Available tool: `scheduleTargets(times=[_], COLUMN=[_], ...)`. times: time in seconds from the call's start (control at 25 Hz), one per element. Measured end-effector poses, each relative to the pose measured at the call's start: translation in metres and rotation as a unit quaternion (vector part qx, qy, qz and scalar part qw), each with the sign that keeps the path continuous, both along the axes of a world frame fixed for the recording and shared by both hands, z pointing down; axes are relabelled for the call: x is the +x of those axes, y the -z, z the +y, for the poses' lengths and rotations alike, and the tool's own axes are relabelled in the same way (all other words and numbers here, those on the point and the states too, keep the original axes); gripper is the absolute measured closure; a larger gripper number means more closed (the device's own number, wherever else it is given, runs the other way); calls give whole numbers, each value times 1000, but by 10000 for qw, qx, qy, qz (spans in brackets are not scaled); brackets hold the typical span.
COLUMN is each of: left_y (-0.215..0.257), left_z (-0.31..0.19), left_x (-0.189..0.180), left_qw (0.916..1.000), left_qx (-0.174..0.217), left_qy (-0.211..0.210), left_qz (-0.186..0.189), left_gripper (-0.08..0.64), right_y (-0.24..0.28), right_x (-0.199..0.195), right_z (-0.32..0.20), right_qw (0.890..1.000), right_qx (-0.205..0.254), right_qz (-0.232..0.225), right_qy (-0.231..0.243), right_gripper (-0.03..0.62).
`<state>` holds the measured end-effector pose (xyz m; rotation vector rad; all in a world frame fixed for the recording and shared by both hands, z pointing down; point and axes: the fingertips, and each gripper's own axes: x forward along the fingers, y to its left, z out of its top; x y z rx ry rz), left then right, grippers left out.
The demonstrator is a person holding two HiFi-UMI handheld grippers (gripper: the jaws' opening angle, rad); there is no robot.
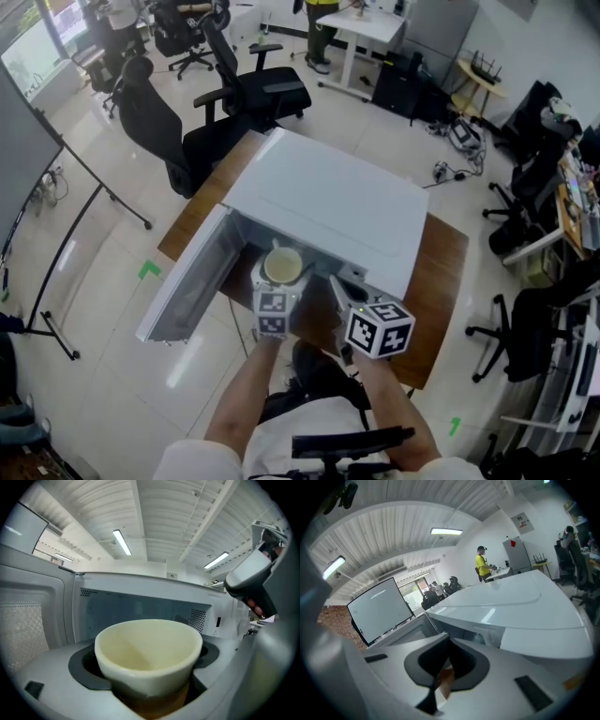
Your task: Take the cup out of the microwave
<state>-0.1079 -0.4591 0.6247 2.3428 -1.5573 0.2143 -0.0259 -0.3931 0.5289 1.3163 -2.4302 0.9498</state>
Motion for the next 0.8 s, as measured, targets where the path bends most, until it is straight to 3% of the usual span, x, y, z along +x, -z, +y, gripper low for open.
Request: scheduleTargets(times=[0.4,0.8], left_y=[53,113], left_z=[47,114], left_x=[-15,-5], left_qw=[9993,9982], left_qx=[313,491], left_qy=[62,113], left_qz=[200,311], left_gripper=[87,87], right_y=[16,27], right_x=[-12,13], right_z=[22,55], right_qw=[9999,9993], right_qx=[112,256], right_qz=[-6,-92], right_qy=[118,242], right_gripper=[580,580])
